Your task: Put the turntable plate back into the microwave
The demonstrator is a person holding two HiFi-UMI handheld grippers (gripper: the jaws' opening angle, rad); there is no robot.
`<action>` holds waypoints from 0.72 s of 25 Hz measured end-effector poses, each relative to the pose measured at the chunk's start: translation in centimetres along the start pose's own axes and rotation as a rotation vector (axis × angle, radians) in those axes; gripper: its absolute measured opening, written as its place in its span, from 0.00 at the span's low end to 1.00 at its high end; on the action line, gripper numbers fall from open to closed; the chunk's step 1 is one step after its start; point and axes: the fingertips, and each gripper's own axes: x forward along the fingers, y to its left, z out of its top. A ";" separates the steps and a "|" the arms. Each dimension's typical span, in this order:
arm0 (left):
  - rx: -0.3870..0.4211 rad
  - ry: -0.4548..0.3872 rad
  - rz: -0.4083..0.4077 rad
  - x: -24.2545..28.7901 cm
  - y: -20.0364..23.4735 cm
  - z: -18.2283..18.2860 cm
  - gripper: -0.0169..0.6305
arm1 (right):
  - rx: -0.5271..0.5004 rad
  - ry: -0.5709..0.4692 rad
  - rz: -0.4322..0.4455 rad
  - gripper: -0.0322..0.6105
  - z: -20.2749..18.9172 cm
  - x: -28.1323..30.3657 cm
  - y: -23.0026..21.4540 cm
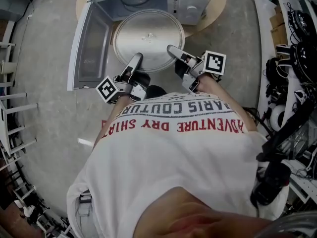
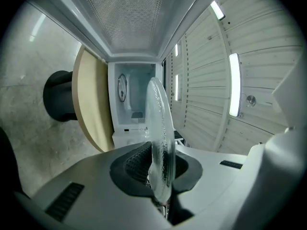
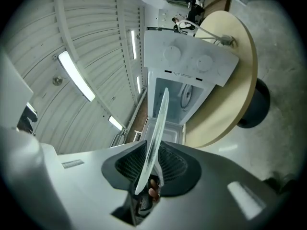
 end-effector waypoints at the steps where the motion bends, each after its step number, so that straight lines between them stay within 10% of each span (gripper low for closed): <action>1: 0.000 -0.012 -0.003 0.1 0.1 0.4 0.07 | 0.015 0.006 0.017 0.13 0.1 0.5 -0.1; 18: 0.002 -0.145 0.053 6.3 6.4 10.1 0.07 | 0.099 0.134 -0.046 0.16 1.2 11.2 -6.0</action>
